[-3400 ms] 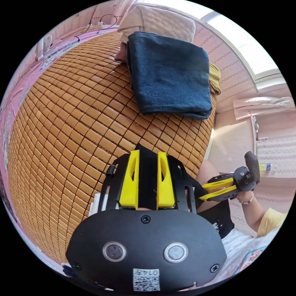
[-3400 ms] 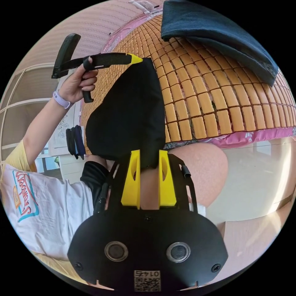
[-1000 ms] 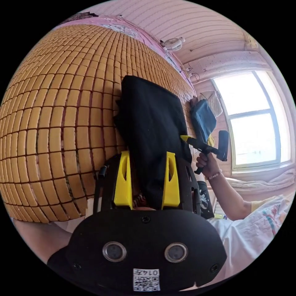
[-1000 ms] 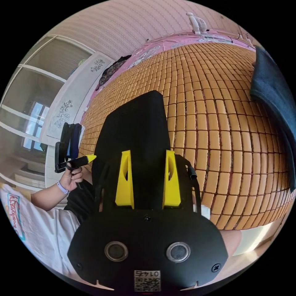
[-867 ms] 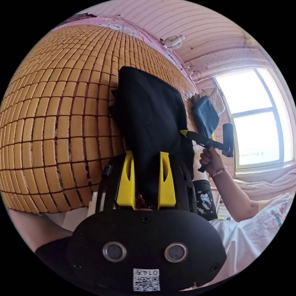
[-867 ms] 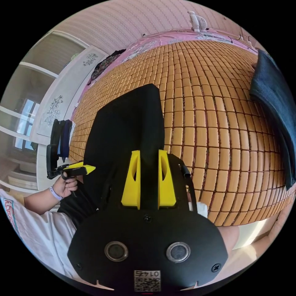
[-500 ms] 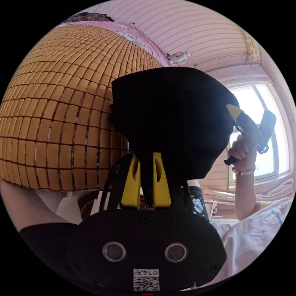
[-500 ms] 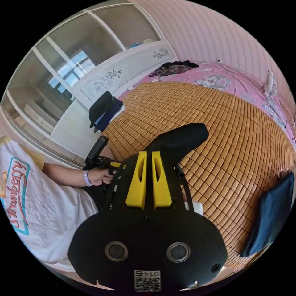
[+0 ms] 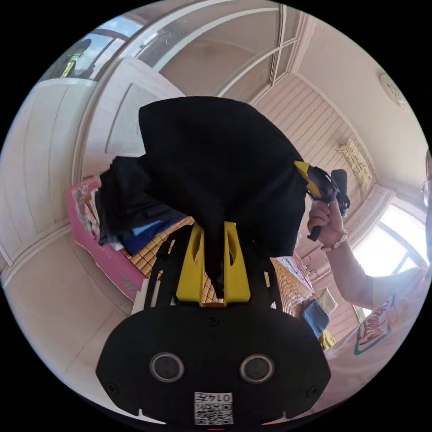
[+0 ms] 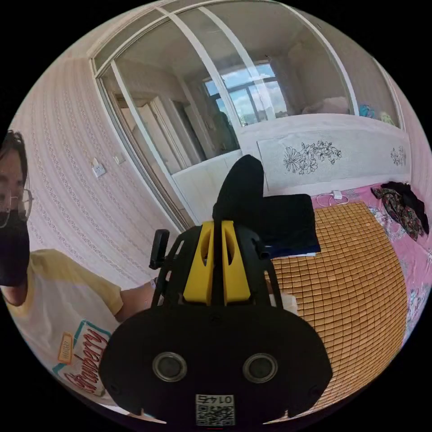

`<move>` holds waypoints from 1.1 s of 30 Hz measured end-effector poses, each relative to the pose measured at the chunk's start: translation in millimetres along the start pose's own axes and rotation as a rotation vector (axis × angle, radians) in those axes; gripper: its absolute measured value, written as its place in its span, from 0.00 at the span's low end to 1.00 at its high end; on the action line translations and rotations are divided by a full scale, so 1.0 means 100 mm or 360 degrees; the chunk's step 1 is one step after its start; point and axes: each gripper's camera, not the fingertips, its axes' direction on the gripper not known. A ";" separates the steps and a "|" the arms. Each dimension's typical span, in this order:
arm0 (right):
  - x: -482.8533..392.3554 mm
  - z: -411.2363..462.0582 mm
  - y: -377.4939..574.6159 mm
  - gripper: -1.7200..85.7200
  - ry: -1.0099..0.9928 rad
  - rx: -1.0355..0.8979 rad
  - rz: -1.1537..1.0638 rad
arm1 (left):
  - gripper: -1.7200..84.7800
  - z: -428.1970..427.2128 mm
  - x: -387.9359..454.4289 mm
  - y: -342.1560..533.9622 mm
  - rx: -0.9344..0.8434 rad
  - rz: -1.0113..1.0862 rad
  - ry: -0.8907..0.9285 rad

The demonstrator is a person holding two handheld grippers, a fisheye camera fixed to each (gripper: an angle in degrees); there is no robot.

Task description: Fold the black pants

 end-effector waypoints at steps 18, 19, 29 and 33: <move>2.20 0.25 1.30 0.10 0.0364 -0.0385 0.1004 | 0.12 0.90 -1.50 0.43 -0.0205 -0.0377 -0.0224; 2.11 -0.12 1.74 0.10 0.0408 -0.0361 0.1120 | 0.12 0.83 -1.43 0.51 -0.0201 -0.0347 -0.0244; -0.61 -3.28 4.85 0.07 0.1464 0.0282 0.2107 | 0.01 1.05 0.97 2.25 -0.0441 0.0651 0.0131; -1.50 -3.76 5.53 0.06 0.1661 0.0510 0.2233 | 0.01 1.54 2.59 3.07 -0.0569 0.1088 0.0629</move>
